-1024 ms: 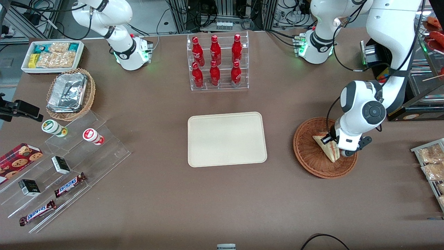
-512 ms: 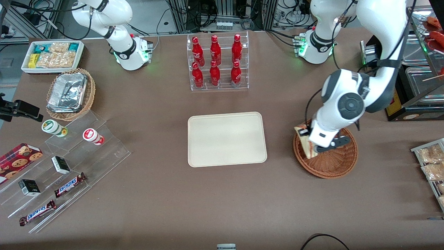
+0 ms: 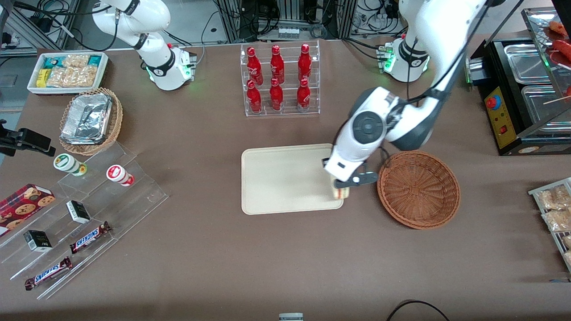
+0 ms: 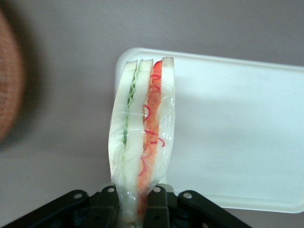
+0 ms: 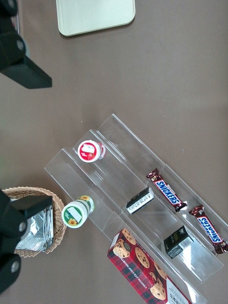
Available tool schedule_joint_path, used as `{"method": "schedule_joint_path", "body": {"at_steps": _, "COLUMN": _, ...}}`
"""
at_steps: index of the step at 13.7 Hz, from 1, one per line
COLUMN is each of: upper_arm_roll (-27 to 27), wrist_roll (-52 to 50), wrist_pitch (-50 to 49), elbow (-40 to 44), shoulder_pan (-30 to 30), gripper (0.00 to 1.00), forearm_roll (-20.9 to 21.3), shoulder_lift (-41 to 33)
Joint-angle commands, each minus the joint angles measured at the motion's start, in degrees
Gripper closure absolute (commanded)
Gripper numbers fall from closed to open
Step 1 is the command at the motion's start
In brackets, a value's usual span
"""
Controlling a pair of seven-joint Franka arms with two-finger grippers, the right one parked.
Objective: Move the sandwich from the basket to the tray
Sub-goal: 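Lift the sandwich and carry it over the beige tray, then lower the sandwich onto the tray and open the left gripper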
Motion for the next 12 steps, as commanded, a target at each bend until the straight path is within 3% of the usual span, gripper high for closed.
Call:
{"method": "schedule_joint_path", "body": {"at_steps": 1, "upper_arm_roll": 0.5, "wrist_roll": -4.8, "wrist_pitch": -0.9, "elbow": 11.0, "shoulder_pan": -6.6, "gripper": 1.0, "forearm_roll": 3.5, "shoulder_lift": 10.2}}
{"method": "schedule_joint_path", "body": {"at_steps": 7, "upper_arm_roll": 1.3, "wrist_roll": -16.0, "wrist_pitch": -1.1, "elbow": 21.3, "shoulder_pan": -15.5, "gripper": 1.0, "forearm_roll": 11.1, "shoulder_lift": 20.0}}
{"method": "schedule_joint_path", "body": {"at_steps": 12, "upper_arm_roll": 2.5, "wrist_roll": -16.5, "wrist_pitch": -2.6, "elbow": 21.4, "shoulder_pan": -16.8, "gripper": 1.0, "forearm_roll": 10.9, "shoulder_lift": 20.0}}
